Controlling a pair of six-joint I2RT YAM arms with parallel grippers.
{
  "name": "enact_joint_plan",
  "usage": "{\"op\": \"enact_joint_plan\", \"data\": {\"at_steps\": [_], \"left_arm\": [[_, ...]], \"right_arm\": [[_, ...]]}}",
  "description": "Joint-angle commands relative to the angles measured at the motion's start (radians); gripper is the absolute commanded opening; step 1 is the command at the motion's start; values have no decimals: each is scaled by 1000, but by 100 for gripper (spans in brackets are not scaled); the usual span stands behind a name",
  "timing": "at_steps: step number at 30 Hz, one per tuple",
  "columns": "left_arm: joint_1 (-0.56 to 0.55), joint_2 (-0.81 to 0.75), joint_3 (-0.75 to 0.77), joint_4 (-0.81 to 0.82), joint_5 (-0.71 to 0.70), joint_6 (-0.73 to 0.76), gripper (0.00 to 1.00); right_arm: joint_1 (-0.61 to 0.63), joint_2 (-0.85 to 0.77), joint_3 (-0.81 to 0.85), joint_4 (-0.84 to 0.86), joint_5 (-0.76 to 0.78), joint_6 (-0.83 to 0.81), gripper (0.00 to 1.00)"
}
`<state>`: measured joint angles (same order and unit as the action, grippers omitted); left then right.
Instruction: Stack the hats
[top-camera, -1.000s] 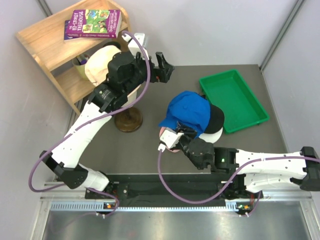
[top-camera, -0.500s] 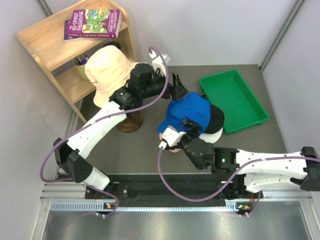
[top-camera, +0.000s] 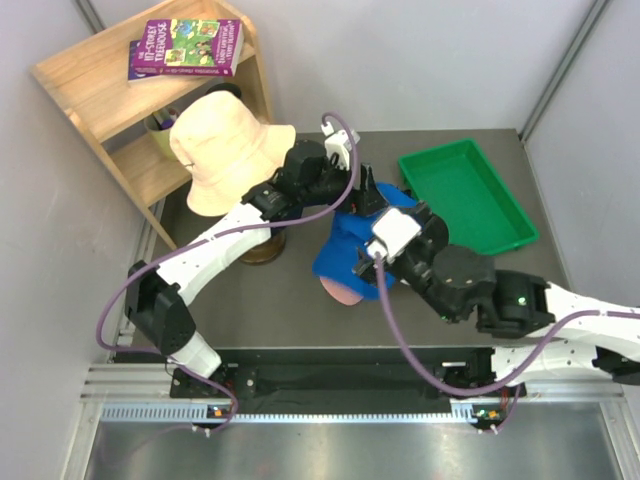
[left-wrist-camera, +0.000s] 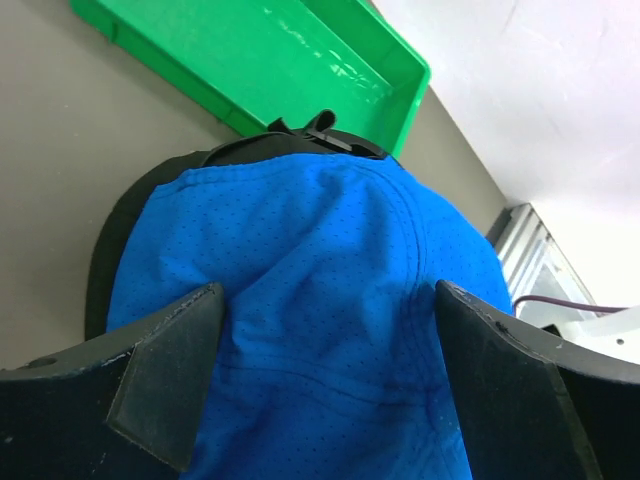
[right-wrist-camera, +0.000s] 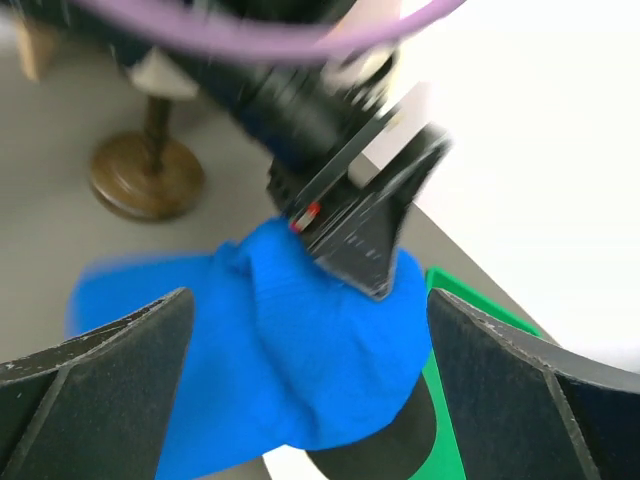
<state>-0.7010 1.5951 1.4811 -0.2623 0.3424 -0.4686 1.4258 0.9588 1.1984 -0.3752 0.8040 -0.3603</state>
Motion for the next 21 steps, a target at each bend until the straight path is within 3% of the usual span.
{"op": "enact_joint_plan", "data": {"at_steps": [1, 8, 9, 11, 12, 13, 21], "left_arm": [[0, 11, 28, 8, -26, 30, 90], [-2, 17, 31, 11, -49, 28, 90], [-2, 19, 34, 12, -52, 34, 90], [0, 26, 48, 3, -65, 39, 91], [0, 26, 54, -3, -72, 38, 91], [-2, 25, 59, -5, -77, 38, 91], [3, -3, 130, -14, -170, 64, 93]], "right_arm": [[18, 9, 168, -183, -49, 84, 98], [-1, 32, 221, -223, 26, 132, 100], [-36, 49, 227, -243, -35, 167, 100], [-291, 112, 280, -316, -279, 336, 96], [-388, 127, 285, -317, -512, 398, 93], [-515, 147, 273, -301, -588, 440, 92], [-832, 167, 140, -50, -877, 604, 85]]}}
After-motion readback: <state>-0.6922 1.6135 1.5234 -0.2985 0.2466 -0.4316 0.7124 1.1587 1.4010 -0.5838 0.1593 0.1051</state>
